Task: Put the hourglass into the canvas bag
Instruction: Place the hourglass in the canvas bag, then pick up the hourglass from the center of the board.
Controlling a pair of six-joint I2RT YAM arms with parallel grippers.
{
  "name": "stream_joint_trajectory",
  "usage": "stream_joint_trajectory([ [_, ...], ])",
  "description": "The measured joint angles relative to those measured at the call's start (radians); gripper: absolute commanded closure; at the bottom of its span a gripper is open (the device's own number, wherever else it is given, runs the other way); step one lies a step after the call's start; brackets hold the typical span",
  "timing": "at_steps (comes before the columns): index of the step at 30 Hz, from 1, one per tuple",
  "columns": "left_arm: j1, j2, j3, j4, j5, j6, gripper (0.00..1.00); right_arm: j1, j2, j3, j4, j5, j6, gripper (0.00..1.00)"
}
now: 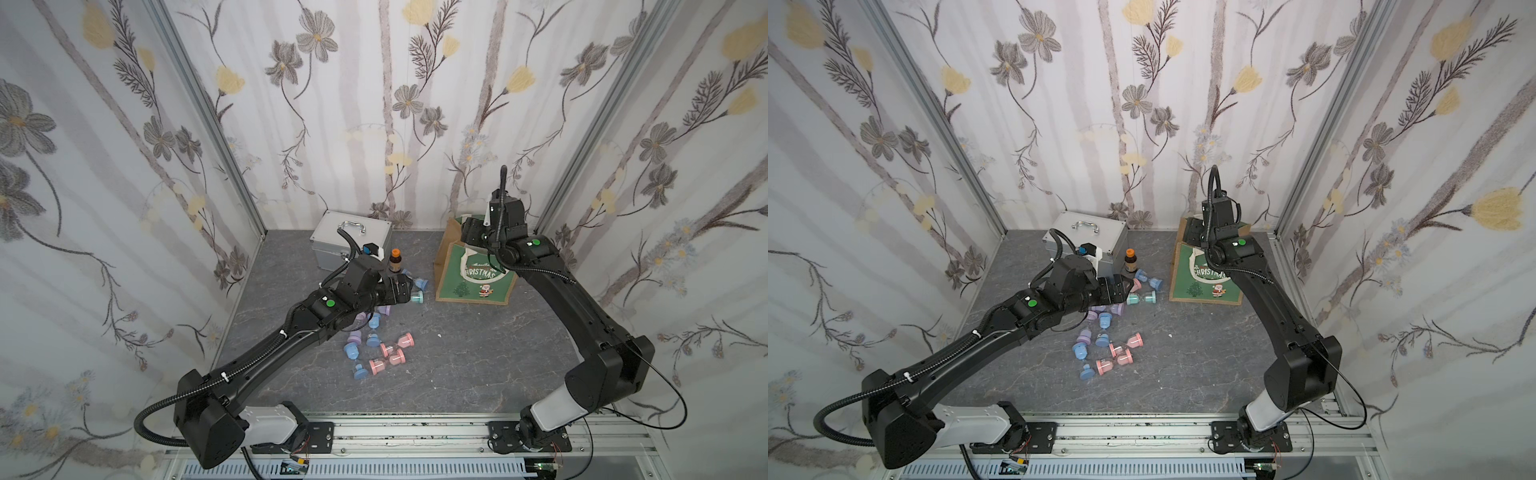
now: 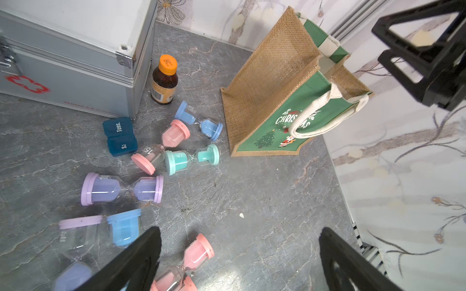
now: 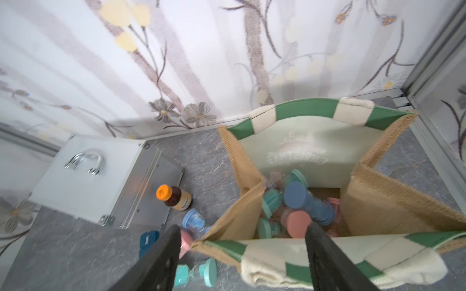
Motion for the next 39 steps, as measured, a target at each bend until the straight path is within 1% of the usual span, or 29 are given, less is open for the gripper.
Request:
stream_joint_trajectory([
  [3,0.003,-0.064,-0.03,-0.012,-0.003,-0.05,0.0,0.093,-0.046,-0.085,0.014,-0.007,-0.026,0.23],
  [6,0.003,-0.128,-0.06,-0.023,-0.016,-0.111,0.0,0.185,-0.056,-0.16,0.032,-0.022,-0.066,0.22],
  [10,0.005,-0.206,-0.111,-0.045,-0.04,-0.204,0.0,0.283,-0.006,-0.216,0.064,-0.029,-0.135,0.24],
  [12,0.005,-0.227,-0.128,-0.053,-0.048,-0.249,0.0,0.303,0.045,-0.224,0.076,-0.043,-0.16,0.24],
  [16,0.006,-0.227,-0.128,-0.067,-0.058,-0.327,0.0,0.311,0.155,-0.222,0.112,-0.055,-0.203,0.24],
  [20,0.008,-0.181,-0.071,-0.106,-0.059,-0.382,0.0,0.311,0.264,-0.172,0.14,-0.063,-0.248,0.24],
  [24,0.008,-0.124,0.004,-0.133,-0.056,-0.412,0.0,0.3,0.371,-0.109,0.171,-0.088,-0.28,0.23],
  [27,0.008,-0.103,0.029,-0.137,-0.048,-0.424,0.0,0.282,0.431,-0.074,0.183,-0.106,-0.292,0.23],
  [32,0.009,-0.1,0.031,-0.137,-0.036,-0.436,0.0,0.261,0.488,-0.066,0.196,-0.13,-0.302,0.23],
  [39,0.009,-0.114,-0.01,-0.118,-0.033,-0.447,0.0,0.256,0.506,-0.108,0.239,-0.168,-0.301,0.23],
])
